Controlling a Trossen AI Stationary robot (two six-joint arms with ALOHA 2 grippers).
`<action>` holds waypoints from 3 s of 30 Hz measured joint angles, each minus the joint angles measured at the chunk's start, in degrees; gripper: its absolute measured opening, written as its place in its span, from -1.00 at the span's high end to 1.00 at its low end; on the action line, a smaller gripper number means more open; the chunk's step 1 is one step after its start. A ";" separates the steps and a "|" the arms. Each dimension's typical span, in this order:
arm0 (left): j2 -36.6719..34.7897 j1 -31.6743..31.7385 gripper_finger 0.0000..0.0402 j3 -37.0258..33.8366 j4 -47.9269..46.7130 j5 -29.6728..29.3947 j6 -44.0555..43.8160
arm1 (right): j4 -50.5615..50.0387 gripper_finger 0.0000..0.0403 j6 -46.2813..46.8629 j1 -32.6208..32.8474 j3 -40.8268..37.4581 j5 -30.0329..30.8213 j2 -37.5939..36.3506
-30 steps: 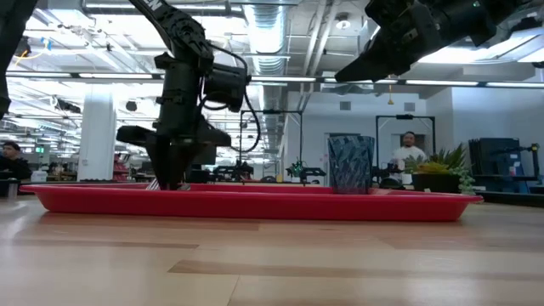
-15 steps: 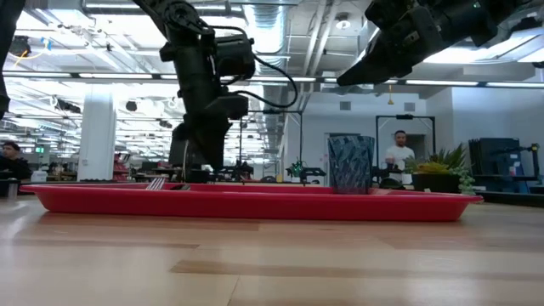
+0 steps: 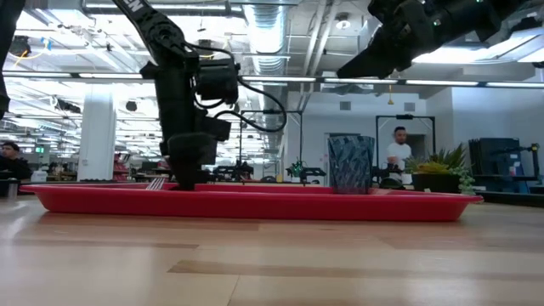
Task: Pick and place plate/cup/fork/spoon on tray
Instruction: Put the black spoon on the red serving tray, then adjust the red serving tray
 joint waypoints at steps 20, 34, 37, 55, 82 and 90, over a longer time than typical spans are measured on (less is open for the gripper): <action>-3.20 0.00 1.00 -0.35 0.29 -5.33 -1.16 | 0.13 0.94 -1.50 3.76 1.22 2.78 0.07; -28.20 -8.65 1.00 -21.56 31.56 7.83 1.00 | -20.73 0.94 22.57 13.25 1.25 2.51 3.33; -31.57 -10.48 1.00 -26.67 39.83 7.93 0.93 | -22.70 0.94 27.36 15.99 1.22 2.34 6.59; -34.50 -12.15 1.00 -33.07 50.41 10.40 -0.22 | -25.06 0.94 31.74 14.80 3.44 -4.14 22.36; -34.49 -12.17 1.00 -33.05 47.93 9.21 -1.62 | -35.61 0.94 38.58 19.12 5.81 -4.19 22.62; -34.49 -12.17 1.00 -33.03 49.25 8.95 0.24 | -36.05 0.94 37.92 19.10 5.79 -3.41 20.31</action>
